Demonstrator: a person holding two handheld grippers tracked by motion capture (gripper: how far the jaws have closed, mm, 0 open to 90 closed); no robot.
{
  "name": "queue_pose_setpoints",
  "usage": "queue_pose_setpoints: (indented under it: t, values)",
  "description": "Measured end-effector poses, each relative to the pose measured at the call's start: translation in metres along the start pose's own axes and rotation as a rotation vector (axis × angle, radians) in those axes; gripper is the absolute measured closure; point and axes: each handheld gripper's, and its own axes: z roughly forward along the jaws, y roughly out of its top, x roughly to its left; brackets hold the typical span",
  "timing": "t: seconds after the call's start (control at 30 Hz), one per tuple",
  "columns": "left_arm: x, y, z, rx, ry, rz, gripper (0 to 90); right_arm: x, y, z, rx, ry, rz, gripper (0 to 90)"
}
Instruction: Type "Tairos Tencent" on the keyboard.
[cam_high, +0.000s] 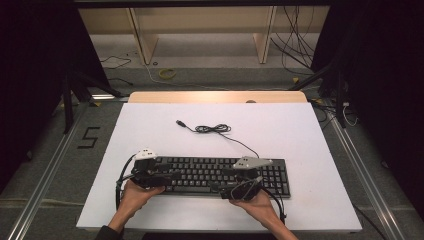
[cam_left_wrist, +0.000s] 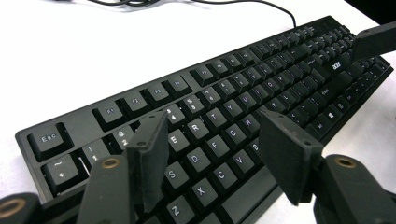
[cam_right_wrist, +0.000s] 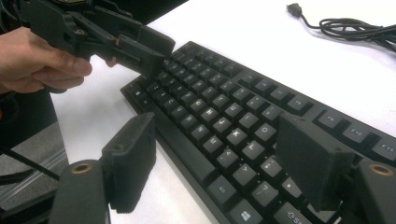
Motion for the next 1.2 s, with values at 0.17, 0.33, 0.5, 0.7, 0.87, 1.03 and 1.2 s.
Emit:
queue_pose_setpoints:
  t: [0.17, 0.33, 0.5, 0.7, 0.87, 1.03, 1.2]
  values:
    - [-0.001, -0.001, -0.002, -0.005, 0.002, -0.003, 39.7, 0.002, 0.002, 0.004, 0.001, 0.007, -0.003, 30.1]
    - [-0.002, -0.004, -0.005, -0.018, 0.003, -0.016, 38.1, 0.004, 0.005, 0.008, 0.004, 0.013, -0.006, 30.7]
    - [-0.003, -0.006, -0.006, -0.022, 0.004, -0.012, 36.8, 0.005, 0.007, 0.013, 0.010, 0.020, -0.009, 31.9]
    - [-0.004, -0.009, -0.009, -0.033, 0.000, -0.013, 35.4, 0.007, 0.009, 0.018, 0.015, 0.028, -0.014, 34.2]
    - [-0.005, -0.011, -0.011, -0.036, -0.006, -0.010, 33.6, 0.010, 0.013, 0.023, 0.022, 0.036, -0.025, 38.7]
    - [-0.007, -0.014, -0.014, -0.053, -0.008, -0.007, 32.9, 0.013, 0.015, 0.029, 0.035, 0.038, -0.029, 47.0]
    - [-0.008, -0.016, -0.018, -0.068, -0.009, -0.006, 32.3, 0.015, 0.017, 0.036, 0.053, 0.041, -0.037, 58.2]
